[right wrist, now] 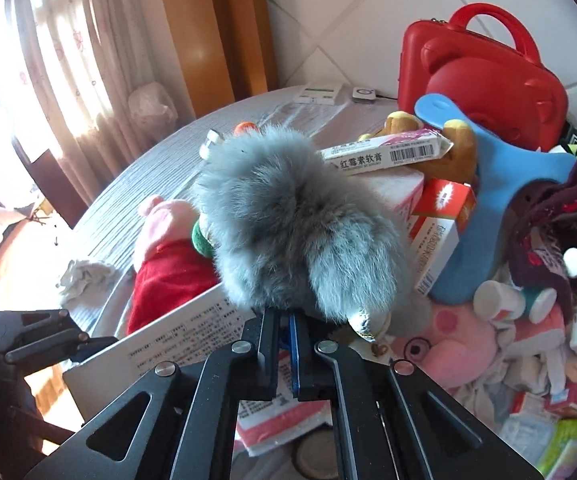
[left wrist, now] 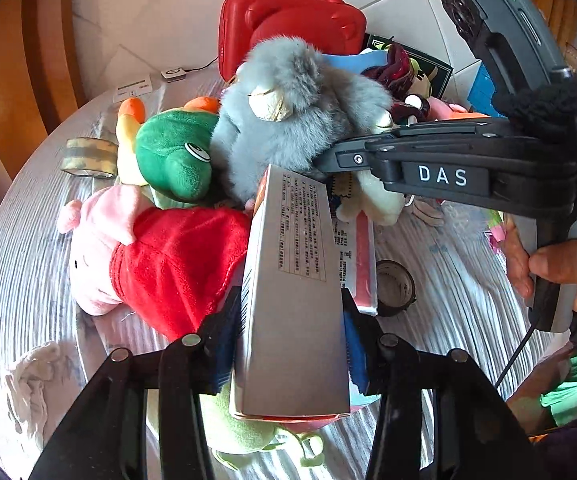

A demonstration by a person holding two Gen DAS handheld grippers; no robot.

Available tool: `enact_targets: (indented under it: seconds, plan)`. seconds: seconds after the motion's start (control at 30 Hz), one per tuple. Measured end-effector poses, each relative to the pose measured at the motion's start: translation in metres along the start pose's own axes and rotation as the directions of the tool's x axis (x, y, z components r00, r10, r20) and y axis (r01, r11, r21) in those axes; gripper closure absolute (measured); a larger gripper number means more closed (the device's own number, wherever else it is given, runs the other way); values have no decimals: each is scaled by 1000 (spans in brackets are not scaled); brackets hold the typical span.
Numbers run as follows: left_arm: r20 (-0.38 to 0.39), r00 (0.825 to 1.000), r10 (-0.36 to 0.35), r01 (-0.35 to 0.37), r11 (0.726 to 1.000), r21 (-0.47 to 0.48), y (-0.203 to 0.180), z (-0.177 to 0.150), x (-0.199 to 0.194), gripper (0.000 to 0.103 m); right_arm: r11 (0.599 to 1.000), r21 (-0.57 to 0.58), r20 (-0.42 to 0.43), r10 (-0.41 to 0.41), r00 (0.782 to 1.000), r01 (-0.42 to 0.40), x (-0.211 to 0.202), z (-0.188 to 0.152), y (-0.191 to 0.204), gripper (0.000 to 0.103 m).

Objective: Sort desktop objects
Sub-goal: 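Lift the grey fluffy toy with the right gripper while the left holds the white box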

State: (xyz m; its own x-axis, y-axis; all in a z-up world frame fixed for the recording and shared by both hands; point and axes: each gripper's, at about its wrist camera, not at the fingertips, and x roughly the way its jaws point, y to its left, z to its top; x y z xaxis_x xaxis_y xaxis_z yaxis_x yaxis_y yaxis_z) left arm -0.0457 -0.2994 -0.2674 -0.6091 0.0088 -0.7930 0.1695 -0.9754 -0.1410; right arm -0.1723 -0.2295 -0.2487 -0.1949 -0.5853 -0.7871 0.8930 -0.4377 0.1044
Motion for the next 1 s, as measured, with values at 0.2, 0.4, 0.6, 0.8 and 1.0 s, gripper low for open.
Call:
enact_targets:
  seconds: [0.2, 0.4, 0.6, 0.8, 1.0]
  plan:
    - [-22, 1000, 11, -12, 999, -37, 4, 2, 8, 59, 996, 53, -14, 75, 997, -74, 20, -2, -16, 81]
    - [-27, 999, 21, -23, 997, -73, 16, -1, 6, 59, 986, 102, 73, 125, 990, -132, 16, 5, -24, 28]
    - [9, 998, 63, -62, 996, -63, 15, 0, 1, 59, 992, 117, 77, 46, 996, -55, 30, 26, -18, 23]
    - [37, 995, 89, -85, 991, -103, 25, -3, -6, 60, 996, 84, 3, -2, 1000, 1, 50, 22, -9, 67]
    - [92, 992, 89, -78, 990, -120, 27, -5, -18, 60, 994, 104, 74, 8, 997, -15, -2, 12, -14, 69]
